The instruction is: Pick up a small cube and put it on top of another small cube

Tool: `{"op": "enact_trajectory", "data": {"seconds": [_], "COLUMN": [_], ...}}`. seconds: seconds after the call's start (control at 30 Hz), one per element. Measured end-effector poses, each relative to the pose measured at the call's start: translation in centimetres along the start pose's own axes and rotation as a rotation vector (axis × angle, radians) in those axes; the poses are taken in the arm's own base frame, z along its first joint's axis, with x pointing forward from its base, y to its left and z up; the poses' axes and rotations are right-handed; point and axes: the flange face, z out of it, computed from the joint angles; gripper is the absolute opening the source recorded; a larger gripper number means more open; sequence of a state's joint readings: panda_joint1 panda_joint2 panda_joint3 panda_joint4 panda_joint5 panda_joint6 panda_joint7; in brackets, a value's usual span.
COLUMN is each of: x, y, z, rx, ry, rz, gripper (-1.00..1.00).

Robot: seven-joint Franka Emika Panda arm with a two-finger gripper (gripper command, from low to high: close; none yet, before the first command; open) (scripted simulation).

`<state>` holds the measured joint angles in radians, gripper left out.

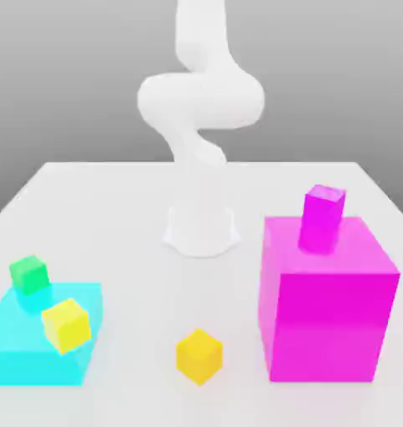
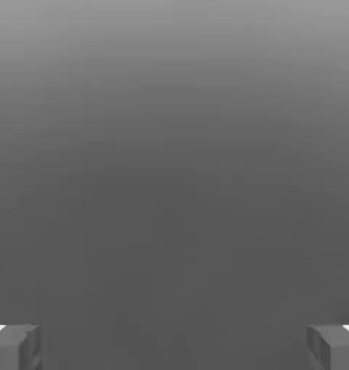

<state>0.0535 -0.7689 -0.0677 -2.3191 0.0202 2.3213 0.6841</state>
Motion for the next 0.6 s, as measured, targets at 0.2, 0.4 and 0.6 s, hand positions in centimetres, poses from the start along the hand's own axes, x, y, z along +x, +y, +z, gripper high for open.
{"op": "enact_trajectory", "data": {"seconds": [0.2, 0.4, 0.6], "x": [0.7, -0.5, -3.3], "y": [2.9, 5.2, 7.3], "z": [6.6, 13.7, 20.6], "rx": [0.039, 0.072, 0.104], "ry": [-0.135, -0.263, -0.384], "rz": [-0.185, -0.38, -0.587], "gripper": [0.0, 0.0, 0.0]}}
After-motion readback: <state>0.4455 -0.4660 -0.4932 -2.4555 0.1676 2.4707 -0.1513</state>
